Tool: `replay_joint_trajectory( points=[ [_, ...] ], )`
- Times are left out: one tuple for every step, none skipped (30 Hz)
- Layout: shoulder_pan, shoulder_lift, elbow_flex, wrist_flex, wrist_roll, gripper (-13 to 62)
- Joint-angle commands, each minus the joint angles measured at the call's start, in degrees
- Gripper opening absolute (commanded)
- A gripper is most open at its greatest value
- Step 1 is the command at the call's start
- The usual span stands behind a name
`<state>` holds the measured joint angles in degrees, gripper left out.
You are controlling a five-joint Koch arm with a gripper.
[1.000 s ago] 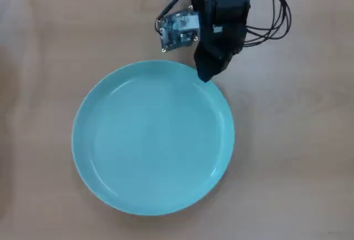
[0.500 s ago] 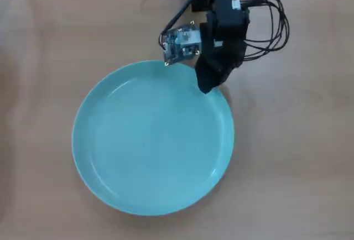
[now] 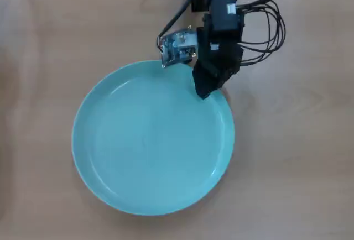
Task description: Move the green bowl from right to left
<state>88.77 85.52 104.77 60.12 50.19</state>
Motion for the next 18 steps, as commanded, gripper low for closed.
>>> replay_joint_trajectory(
  points=[
    [0.53, 0.09, -2.55, 0.35, 0.35, 13.0],
    [0.88, 0.09, -2.55, 0.44, 0.35, 6.2],
    [1.14, 0.09, -2.55, 0.44, 0.35, -0.6],
    [1.41, 0.09, -2.46, 0.44, -0.09, -6.7],
    [1.41, 0.09, -2.46, 0.35, -0.26, -9.6],
    [1.41, 0.0, -2.46, 0.44, -0.18, -8.1],
    [1.41, 0.0, -2.46, 0.35, -0.18, -6.2],
    [1.41, 0.0, -2.55, 0.44, -0.26, -6.1],
    [1.41, 0.0, -2.55, 0.35, -0.26, -6.1],
    [1.41, 0.0, -2.55, 0.44, -0.44, -6.1],
    [1.41, 0.0, -2.55, 0.35, -0.7, -6.1],
    [1.32, 0.0, -2.55, 0.35, -1.23, -6.1],
    [1.32, 0.0, -2.55, 0.35, -1.76, -6.1],
    [1.32, 0.0, -2.55, 0.35, -2.29, -6.1],
    [1.23, 0.0, -2.64, 0.35, -2.72, -6.1],
    [1.05, 0.09, -2.64, 0.35, -3.25, -6.1],
    [0.7, 0.09, -2.72, 0.26, -3.87, -6.1],
    [0.09, 0.18, -2.9, 0.26, -4.48, -6.1]
  ],
)
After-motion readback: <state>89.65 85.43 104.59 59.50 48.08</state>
